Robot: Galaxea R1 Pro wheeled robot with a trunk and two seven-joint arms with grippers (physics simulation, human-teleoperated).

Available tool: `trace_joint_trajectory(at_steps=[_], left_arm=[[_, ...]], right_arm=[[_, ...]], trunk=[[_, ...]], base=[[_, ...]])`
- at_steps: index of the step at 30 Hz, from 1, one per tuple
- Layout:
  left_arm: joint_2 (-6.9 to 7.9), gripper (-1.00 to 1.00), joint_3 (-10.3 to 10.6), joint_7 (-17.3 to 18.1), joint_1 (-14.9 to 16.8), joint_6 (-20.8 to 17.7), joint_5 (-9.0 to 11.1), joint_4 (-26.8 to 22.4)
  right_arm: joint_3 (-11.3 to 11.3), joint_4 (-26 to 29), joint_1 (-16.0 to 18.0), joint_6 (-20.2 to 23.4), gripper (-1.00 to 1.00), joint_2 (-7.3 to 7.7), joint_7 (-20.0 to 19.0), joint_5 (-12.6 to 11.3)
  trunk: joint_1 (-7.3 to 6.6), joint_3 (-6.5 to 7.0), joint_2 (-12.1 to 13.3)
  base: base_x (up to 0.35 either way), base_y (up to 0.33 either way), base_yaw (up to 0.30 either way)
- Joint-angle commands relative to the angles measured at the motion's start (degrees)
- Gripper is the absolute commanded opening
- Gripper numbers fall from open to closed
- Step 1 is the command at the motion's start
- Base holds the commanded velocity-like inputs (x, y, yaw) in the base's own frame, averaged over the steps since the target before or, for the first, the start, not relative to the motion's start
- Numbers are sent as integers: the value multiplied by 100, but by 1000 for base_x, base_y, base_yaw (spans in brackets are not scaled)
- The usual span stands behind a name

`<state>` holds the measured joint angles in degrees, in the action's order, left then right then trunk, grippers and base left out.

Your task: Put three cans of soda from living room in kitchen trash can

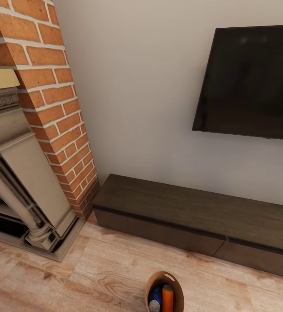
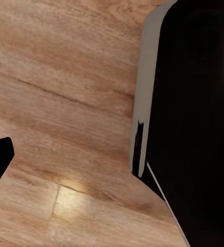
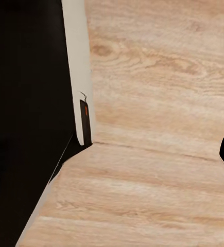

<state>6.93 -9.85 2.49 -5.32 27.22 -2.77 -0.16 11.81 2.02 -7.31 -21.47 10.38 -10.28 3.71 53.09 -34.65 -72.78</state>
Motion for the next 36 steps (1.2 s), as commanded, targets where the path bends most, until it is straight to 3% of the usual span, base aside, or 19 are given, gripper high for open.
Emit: trace_joint_trajectory(at_steps=[1,5,13,36], left_arm=[[-3,100,-2,-1,3,0,1,-2],[-16,100,-16,-2,12,1,12,-9],[-225,100,-26,-2,22,2,16,-11],[-266,100,-26,-2,22,2,9,-11]], right_arm=[[-1,22,0,1,100,-31,2,1],[0,71,1,1,100,-121,6,-1],[1,97,1,2,100,-303,8,-2],[-3,99,1,2,100,-319,9,-2]], trunk=[[0,0,0],[0,0,0],[0,0,0],[0,0,0]], base=[[0,0,0],[0,0,0],[0,0,0],[0,0,0]])
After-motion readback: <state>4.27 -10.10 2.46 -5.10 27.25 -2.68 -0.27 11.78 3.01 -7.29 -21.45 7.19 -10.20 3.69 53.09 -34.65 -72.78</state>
